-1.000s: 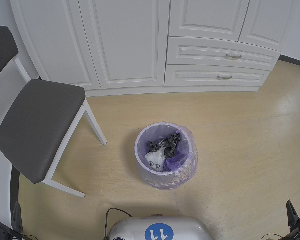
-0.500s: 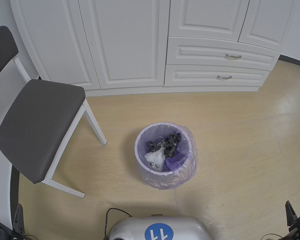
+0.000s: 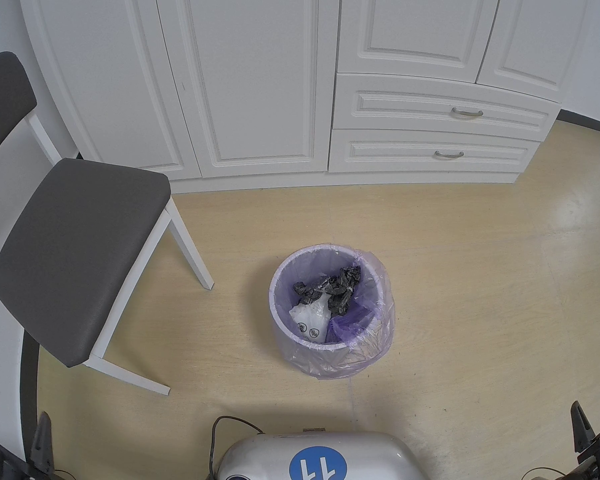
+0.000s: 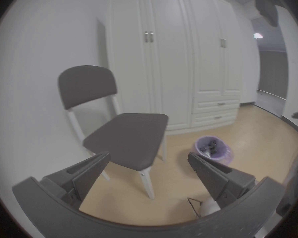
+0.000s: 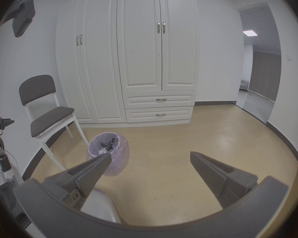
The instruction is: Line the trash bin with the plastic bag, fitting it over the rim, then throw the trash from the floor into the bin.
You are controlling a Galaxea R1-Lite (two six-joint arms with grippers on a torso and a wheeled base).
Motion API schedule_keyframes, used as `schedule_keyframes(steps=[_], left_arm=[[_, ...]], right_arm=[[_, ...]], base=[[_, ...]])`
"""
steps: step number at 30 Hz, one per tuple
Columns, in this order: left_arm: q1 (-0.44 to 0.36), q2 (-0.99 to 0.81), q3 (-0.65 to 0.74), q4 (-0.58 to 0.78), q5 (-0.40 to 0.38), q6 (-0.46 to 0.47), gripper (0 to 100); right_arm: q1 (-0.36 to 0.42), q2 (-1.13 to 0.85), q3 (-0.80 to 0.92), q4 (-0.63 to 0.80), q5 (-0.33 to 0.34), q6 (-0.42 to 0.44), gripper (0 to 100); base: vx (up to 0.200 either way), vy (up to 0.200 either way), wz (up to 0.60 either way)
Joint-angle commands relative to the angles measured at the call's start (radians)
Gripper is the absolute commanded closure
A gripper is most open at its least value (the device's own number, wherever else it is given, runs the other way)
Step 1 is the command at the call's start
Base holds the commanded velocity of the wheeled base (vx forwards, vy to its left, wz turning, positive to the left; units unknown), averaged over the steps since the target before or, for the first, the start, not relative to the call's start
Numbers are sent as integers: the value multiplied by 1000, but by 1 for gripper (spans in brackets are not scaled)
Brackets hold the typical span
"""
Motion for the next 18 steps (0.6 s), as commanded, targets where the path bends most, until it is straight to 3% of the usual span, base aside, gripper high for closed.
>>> schedule_keyframes(steps=[1,6,7,9,10,14,18], left_arm=[[0,-15,-11,75,-94,51,0],[0,-15,-18,86,-80,50,0],[0,-15,-19,83,41,27,0],[0,-14,-19,79,144,8,0],[0,-15,-19,75,159,-4,0],[0,-12,-19,83,134,-90,0],[0,-14,-16,73,165,-71,0]], right_arm=[[1,-15,18,0,0,-1,0],[1,-15,18,-2,0,-1,0],[1,-15,18,-2,0,2,0],[1,-15,18,-2,0,2,0],[1,-15,18,-2,0,2,0],[1,-15,18,-2,0,2,0],[1,-15,18,-2,0,4,0]], base=[[0,0,0],[0,0,0],[0,0,0],[0,0,0],[0,0,0],[0,0,0],[0,0,0]])
